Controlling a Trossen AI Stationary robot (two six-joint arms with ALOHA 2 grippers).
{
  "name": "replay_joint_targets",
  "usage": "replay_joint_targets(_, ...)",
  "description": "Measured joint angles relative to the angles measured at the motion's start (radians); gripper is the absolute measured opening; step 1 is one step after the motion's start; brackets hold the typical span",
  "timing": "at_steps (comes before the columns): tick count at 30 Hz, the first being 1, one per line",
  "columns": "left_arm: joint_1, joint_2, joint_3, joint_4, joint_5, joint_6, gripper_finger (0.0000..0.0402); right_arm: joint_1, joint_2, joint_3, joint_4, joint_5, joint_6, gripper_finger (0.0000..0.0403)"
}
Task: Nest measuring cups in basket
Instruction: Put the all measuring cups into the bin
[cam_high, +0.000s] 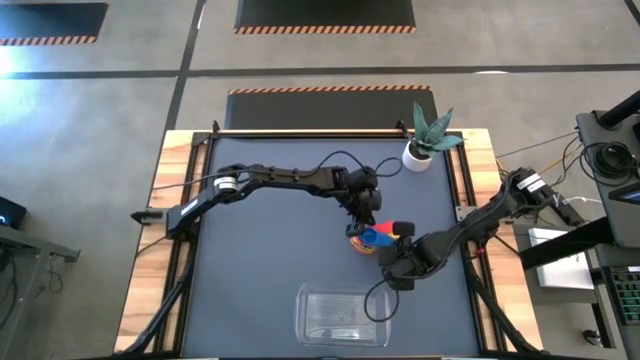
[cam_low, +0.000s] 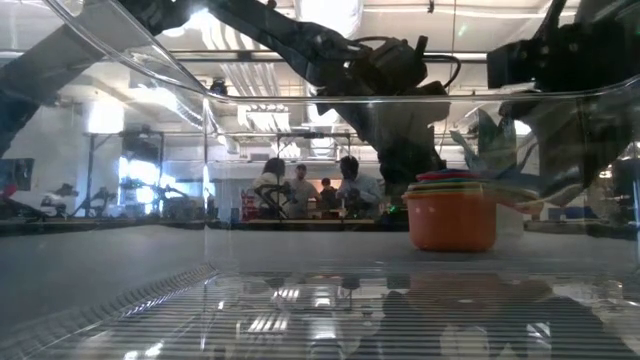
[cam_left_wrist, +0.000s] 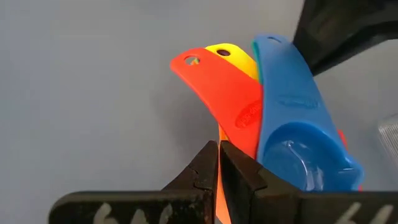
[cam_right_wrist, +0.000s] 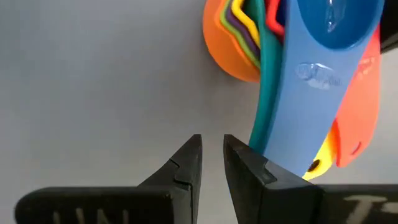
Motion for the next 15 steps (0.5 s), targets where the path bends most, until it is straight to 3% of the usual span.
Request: replay_joint_targets(15,-0.006,0.0,0.0,-0.014,0.054,0.027,0.0,-0.008,-0.005,0.0,-0.062,0.092,0.019,0.0056)
